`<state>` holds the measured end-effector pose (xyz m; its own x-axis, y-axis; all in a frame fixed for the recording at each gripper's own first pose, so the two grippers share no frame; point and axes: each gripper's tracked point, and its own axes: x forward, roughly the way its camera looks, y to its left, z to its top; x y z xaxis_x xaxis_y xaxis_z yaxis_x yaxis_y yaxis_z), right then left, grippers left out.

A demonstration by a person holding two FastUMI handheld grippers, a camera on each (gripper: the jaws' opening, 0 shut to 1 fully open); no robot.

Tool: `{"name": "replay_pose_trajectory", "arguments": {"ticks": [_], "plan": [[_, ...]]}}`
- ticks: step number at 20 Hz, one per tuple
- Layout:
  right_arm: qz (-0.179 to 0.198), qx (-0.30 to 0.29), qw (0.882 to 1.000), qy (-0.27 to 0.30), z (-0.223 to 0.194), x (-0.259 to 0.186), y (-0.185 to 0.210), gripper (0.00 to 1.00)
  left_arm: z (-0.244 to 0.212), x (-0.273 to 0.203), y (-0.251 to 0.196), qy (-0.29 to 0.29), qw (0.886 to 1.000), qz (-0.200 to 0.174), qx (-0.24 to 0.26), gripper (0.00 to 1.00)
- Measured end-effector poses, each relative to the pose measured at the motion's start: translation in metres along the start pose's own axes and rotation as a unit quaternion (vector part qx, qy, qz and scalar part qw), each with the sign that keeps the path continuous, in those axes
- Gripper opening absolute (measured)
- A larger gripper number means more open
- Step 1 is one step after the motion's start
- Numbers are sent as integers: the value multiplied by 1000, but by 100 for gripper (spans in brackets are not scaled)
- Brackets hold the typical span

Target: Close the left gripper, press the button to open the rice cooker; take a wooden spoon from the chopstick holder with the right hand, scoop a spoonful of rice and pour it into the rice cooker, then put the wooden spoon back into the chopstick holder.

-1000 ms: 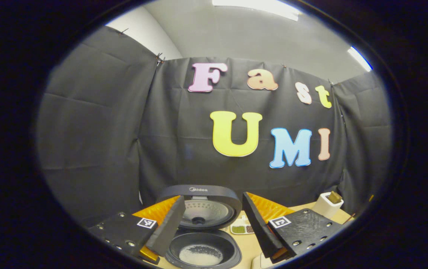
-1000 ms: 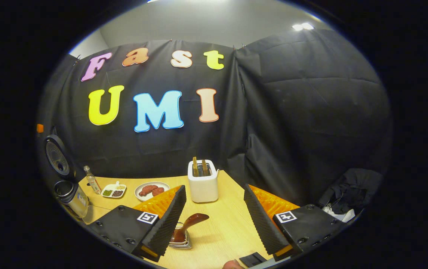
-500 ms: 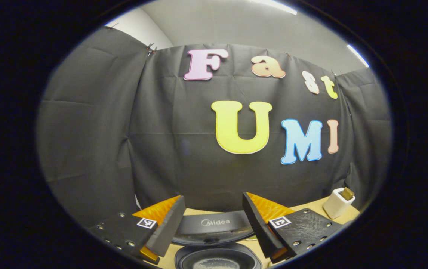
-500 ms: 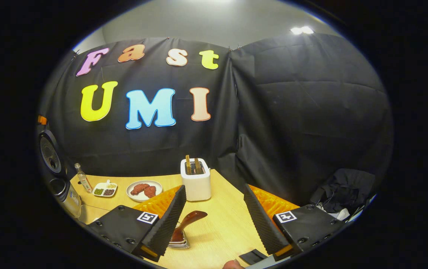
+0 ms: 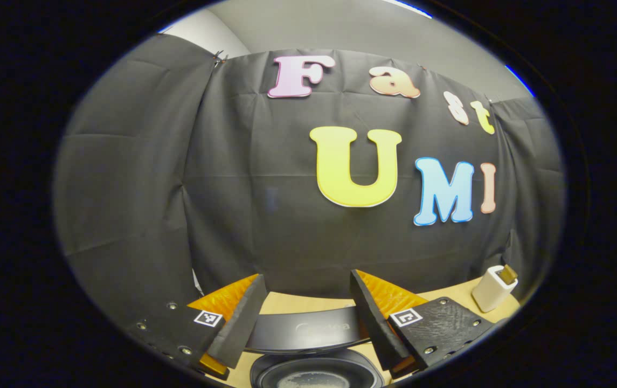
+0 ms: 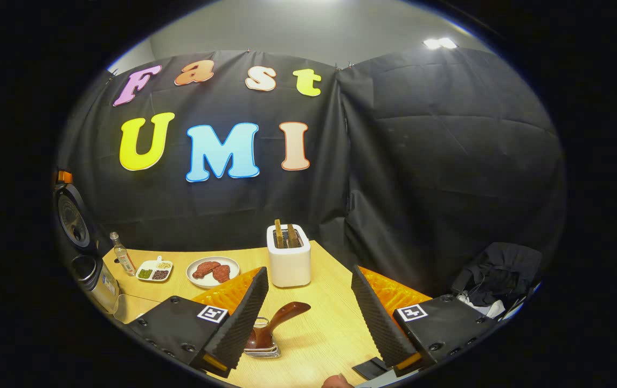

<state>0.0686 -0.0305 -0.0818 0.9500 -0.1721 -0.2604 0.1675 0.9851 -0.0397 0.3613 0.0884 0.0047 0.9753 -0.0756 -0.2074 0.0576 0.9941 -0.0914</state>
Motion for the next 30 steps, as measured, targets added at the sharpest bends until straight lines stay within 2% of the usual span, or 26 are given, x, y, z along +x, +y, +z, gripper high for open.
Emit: {"name": "replay_pose_trajectory", "arguments": {"ticks": [8, 12, 16, 30], "plan": [[50, -1, 999, -7, 4, 1, 14, 98, -27, -56, -8, -3, 1000, 17, 0, 95], [73, -5, 997, -5, 0, 1, 17, 98, -56, -90, -16, 5, 1000, 20, 4, 97], [95, -9, 995, -3, -4, 0, 20, 98, -90, -119, -22, 19, 1000, 17, 7, 95], [118, -11, 993, 12, -18, 2, 19, 98, -184, -158, -31, 67, 997, 26, 13, 97]]}}
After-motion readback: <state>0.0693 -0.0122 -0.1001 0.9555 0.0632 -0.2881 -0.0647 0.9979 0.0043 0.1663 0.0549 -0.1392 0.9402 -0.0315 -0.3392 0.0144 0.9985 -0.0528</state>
